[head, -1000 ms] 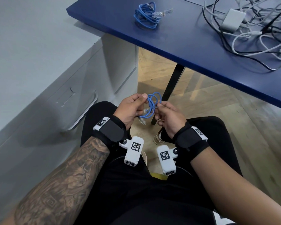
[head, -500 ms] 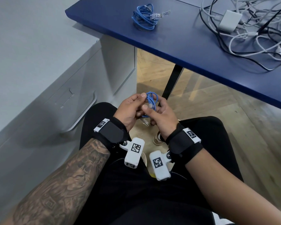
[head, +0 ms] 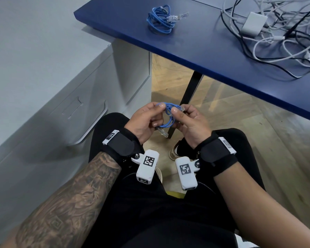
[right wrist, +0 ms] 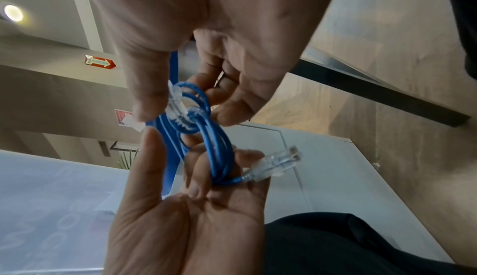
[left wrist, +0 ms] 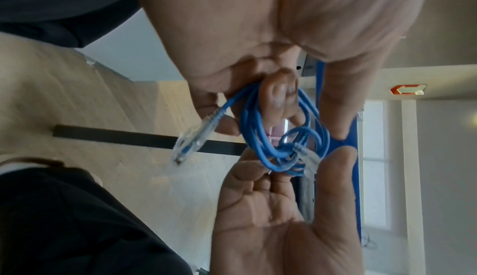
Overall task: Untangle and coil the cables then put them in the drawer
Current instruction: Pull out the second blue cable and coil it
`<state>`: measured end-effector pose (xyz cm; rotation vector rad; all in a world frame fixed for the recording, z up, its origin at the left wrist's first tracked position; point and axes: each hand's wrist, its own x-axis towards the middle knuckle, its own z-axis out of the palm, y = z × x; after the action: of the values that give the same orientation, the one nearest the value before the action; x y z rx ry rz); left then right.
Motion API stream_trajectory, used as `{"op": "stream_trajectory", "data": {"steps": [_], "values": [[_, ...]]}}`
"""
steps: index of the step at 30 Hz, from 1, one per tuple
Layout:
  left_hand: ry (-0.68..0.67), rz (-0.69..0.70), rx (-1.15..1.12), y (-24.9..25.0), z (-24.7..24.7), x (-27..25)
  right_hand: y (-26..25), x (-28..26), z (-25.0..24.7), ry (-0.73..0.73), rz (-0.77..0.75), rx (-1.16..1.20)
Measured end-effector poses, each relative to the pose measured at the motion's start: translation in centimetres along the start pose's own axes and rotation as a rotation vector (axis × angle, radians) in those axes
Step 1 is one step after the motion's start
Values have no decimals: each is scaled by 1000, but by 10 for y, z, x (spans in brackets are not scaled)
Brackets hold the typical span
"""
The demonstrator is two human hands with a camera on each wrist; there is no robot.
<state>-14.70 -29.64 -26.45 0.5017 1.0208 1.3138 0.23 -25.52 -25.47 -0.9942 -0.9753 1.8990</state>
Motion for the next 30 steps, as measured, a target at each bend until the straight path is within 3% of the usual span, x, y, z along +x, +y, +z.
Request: {"op": "stream_trajectory", "data": {"steps": [3, 12, 18, 23, 30], "values": [[-76, 24, 67, 2, 3, -4, -5, -2, -1, -12, -4, 20], [14, 133, 141, 10, 8, -9, -11, -1, -7, -67, 19, 43], [-49, 99, 160, 11, 6, -9, -12, 1, -4, -73, 7, -24], [-88, 20, 141, 14, 2, -9, -13, -1, -8, -165, 50, -1], [-146, 16, 305, 14, -3, -9, -14, -1, -12, -186, 59, -51]]}}
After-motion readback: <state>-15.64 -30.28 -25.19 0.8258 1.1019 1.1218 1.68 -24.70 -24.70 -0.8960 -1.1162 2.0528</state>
